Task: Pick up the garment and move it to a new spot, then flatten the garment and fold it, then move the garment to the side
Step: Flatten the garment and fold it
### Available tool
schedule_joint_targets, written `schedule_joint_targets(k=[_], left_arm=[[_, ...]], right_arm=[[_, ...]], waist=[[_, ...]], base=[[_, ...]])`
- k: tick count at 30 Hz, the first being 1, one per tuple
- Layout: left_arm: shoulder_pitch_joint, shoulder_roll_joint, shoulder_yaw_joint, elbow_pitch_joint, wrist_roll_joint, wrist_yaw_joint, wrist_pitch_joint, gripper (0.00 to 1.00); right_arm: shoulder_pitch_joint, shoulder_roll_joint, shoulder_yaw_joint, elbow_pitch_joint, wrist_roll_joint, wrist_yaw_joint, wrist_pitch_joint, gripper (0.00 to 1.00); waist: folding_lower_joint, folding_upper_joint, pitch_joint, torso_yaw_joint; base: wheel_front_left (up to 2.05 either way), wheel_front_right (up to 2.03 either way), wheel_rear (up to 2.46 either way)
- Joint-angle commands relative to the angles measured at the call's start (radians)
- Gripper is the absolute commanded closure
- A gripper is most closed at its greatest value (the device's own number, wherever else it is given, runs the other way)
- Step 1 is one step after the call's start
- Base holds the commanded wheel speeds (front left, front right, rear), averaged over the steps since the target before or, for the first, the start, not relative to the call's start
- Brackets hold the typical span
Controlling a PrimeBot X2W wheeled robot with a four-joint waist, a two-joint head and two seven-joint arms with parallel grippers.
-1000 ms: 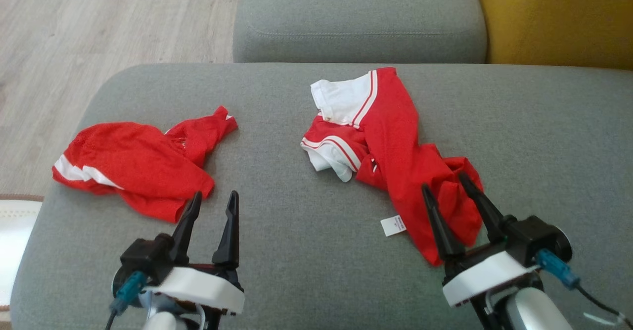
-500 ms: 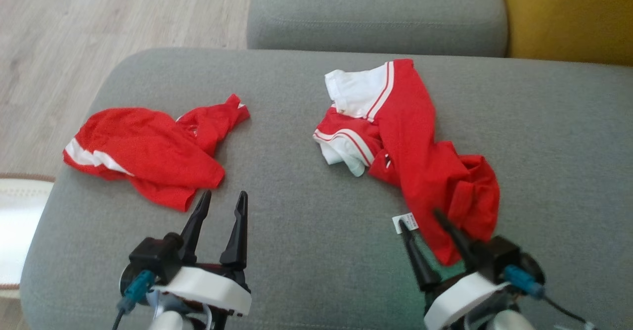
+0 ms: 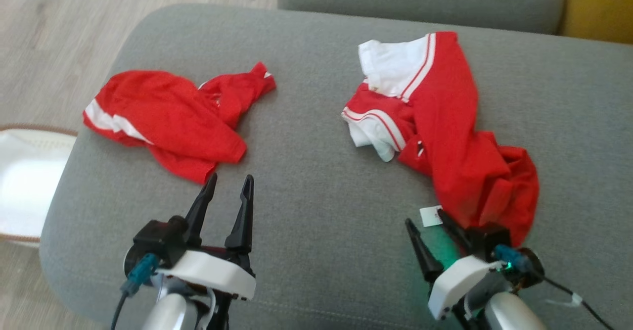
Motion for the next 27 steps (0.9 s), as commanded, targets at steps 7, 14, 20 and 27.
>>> schedule_joint_targets(k=[7, 14, 20, 27], left_arm=[[-0.057, 0.004, 0.026, -0.026, -0.008, -0.005, -0.012, 0.00], [-0.069, 0.004, 0.032, -0.027, -0.009, -0.007, -0.012, 0.00], [-0.080, 0.004, 0.031, -0.024, -0.009, -0.006, -0.012, 0.00], [-0.071, 0.004, 0.041, -0.011, -0.003, -0.004, -0.012, 0.00]], right_arm=[[-0.071, 0.011, -0.053, 0.081, -0.053, -0.001, -0.003, 0.00], [-0.099, 0.011, -0.041, 0.134, -0.016, -0.001, -0.003, 0.00], [-0.132, 0.011, -0.027, 0.182, -0.028, -0.001, 0.008, 1.00], [-0.135, 0.012, 0.037, 0.150, 0.003, -0.001, -0.002, 1.00]], waist=[[0.0000, 0.0000, 0.034, 0.028], [0.0000, 0.0000, 0.053, 0.027], [0.0000, 0.0000, 0.063, 0.021], [0.0000, 0.0000, 0.014, -0.010]], base=[[0.00, 0.00, 0.00], [0.00, 0.00, 0.00], [0.00, 0.00, 0.00], [0.00, 0.00, 0.00]])
